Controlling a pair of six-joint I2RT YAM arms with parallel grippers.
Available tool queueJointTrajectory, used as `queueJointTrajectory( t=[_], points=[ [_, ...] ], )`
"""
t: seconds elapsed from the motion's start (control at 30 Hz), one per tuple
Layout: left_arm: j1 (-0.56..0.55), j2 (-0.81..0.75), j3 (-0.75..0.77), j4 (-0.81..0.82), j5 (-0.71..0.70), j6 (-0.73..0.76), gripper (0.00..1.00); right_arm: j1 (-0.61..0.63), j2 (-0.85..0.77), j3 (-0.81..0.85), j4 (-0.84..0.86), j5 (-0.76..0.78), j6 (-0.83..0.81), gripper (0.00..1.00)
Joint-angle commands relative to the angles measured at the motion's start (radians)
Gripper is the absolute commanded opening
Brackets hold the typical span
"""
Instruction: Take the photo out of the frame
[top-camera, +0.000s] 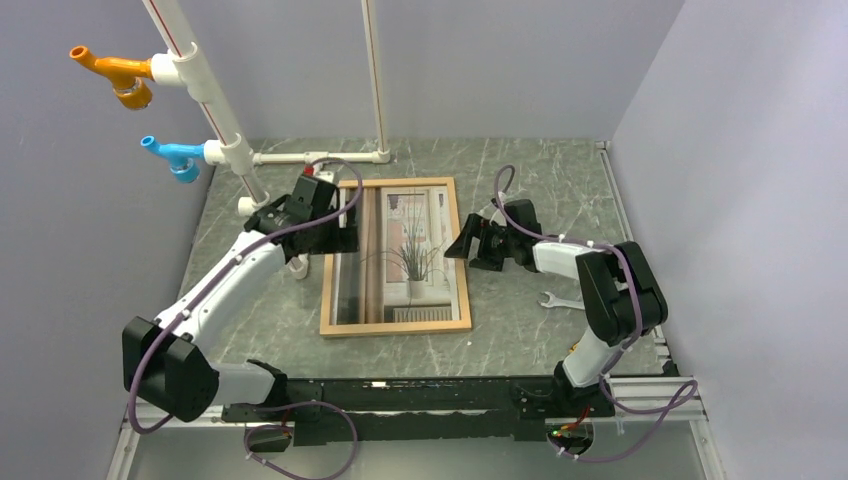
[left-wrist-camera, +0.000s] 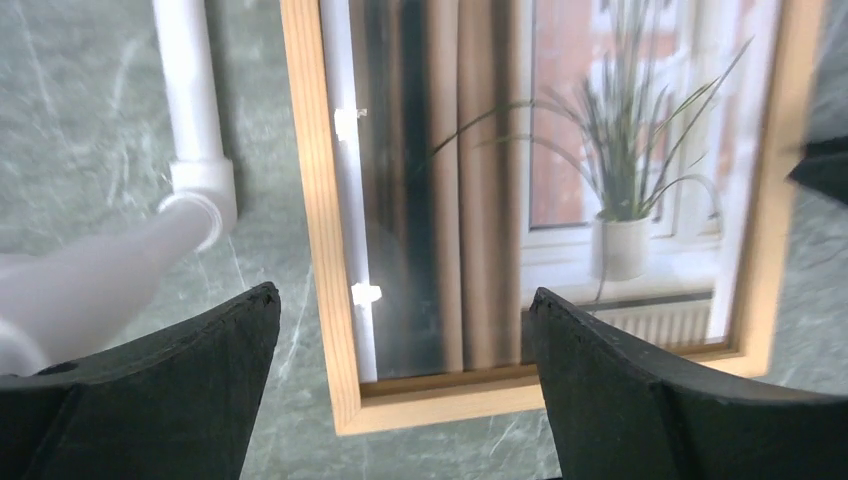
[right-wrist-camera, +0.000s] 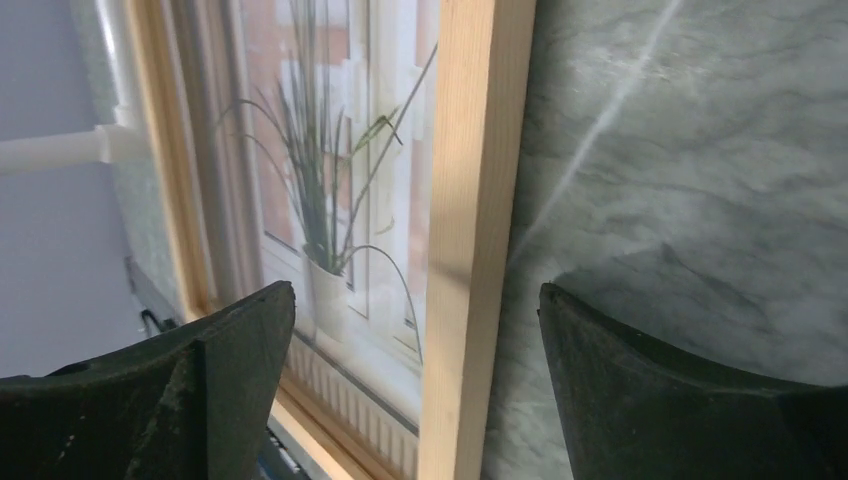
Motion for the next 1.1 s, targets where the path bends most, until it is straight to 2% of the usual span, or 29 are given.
queueJointTrajectory(
  t=[0.0,0.27,0.4,0.47,0.6,0.77,0.87,1.07],
  points=[
    [-0.006,-0.008,0.126,-0.062,-0.04,0.051,0.97,-0.001,-0.093,-0.032,-0.104,0.175,-0.096,0.95],
    [-0.01,-0.086,0.223,0.046,0.202,0.171,0.96,0.067,-0.275,0.046,-0.392,0.452,-0.181,0.98],
    [-0.01,-0.117,0.286,0.121,0.222,0.266,0.97,0.148,-0.33,0.024,-0.449,0.531,-0.077,0.93],
    [-0.01,-0.129,0.288,0.175,0.203,0.316,0.97,0.171,-0.333,0.004,-0.459,0.544,-0.005,0.87],
    [-0.011,-0.154,0.215,0.29,0.149,0.4,0.96,0.204,-0.276,0.004,-0.439,0.57,0.003,0.82],
    [-0.009,-0.21,-0.016,0.482,0.141,0.443,0.96,0.243,-0.2,0.022,-0.424,0.608,-0.031,0.74],
    [-0.012,-0.197,-0.007,0.436,0.152,0.47,0.95,0.266,-0.17,0.017,-0.408,0.617,-0.024,0.72],
    [-0.012,-0.198,-0.034,0.454,0.136,0.507,0.95,0.294,-0.102,0.045,-0.421,0.636,-0.01,0.67]
  ],
)
